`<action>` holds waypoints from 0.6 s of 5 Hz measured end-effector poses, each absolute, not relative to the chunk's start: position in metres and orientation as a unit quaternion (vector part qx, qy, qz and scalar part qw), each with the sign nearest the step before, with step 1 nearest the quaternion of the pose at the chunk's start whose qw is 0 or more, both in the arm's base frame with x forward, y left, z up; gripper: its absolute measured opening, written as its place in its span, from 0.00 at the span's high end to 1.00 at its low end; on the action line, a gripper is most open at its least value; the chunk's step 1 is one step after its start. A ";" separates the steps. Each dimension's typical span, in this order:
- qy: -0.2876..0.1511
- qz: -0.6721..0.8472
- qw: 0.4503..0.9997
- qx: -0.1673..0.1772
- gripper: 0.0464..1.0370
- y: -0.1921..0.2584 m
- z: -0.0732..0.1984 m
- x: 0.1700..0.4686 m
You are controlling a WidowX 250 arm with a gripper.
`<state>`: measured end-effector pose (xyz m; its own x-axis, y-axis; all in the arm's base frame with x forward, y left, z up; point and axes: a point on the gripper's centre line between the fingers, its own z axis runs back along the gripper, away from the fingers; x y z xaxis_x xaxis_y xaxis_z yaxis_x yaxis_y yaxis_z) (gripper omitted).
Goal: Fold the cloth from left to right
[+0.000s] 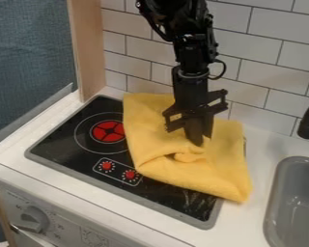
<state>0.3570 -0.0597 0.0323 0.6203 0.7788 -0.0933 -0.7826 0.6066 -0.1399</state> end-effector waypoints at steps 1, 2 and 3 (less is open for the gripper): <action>0.009 0.436 0.896 -0.081 0.58 -0.059 0.032 0.357; 0.010 0.440 0.894 -0.080 0.30 -0.058 0.032 0.357; 0.005 0.439 0.894 -0.083 0.05 -0.058 0.037 0.358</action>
